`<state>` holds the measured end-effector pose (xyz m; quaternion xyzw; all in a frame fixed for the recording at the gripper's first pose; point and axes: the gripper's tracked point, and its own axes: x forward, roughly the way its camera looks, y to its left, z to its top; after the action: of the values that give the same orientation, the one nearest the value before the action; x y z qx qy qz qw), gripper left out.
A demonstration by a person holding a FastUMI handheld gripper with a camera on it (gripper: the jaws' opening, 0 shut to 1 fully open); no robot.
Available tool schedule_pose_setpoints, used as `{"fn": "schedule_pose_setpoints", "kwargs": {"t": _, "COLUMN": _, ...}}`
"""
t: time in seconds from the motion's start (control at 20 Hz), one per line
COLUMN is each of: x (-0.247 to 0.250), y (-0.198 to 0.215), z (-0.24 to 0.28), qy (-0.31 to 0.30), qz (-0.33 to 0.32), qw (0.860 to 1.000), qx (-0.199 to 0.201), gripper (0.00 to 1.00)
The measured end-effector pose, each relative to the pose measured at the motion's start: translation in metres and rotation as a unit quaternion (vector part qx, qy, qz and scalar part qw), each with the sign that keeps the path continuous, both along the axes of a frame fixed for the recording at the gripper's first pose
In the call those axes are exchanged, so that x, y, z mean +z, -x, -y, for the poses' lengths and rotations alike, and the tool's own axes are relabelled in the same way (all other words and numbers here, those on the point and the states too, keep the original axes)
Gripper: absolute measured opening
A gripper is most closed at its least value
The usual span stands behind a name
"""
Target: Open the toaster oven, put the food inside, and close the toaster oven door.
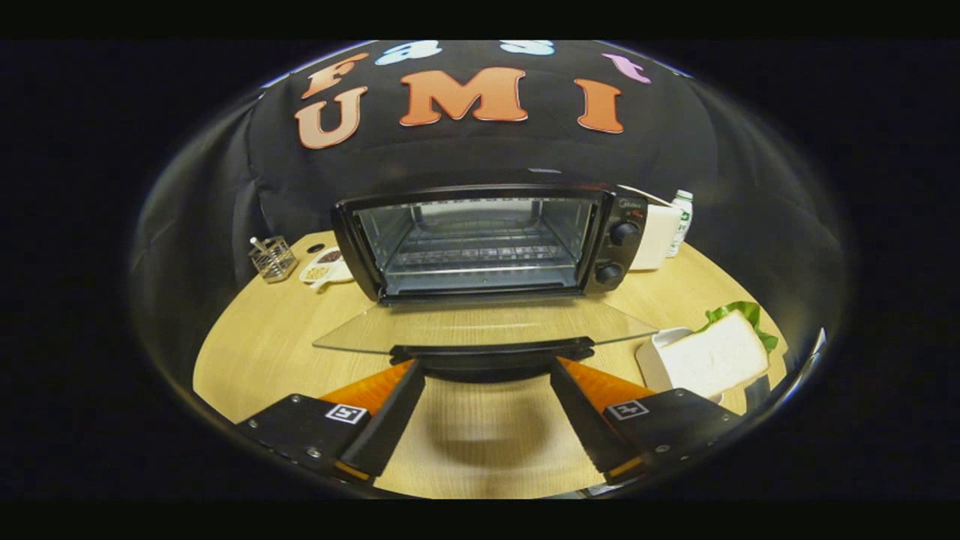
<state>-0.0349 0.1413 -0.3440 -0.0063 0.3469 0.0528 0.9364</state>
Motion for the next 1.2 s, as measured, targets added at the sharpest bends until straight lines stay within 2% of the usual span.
{"fn": "schedule_pose_setpoints", "kwargs": {"t": 0.3, "x": -0.004, "y": 0.005, "z": 0.001, "qy": -0.002, "qz": -0.004, "qw": 1.000, "qx": -0.002, "gripper": 1.00}}
{"fn": "schedule_pose_setpoints", "kwargs": {"t": 0.8, "x": -0.057, "y": 0.023, "z": 0.000, "qy": 0.005, "qz": -0.060, "qw": 0.998, "qx": -0.004, "gripper": 1.00}}
{"fn": "schedule_pose_setpoints", "kwargs": {"t": 1.2, "x": -0.024, "y": 0.020, "z": 0.020, "qy": -0.006, "qz": -0.038, "qw": 0.999, "qx": -0.006, "gripper": 0.99}}
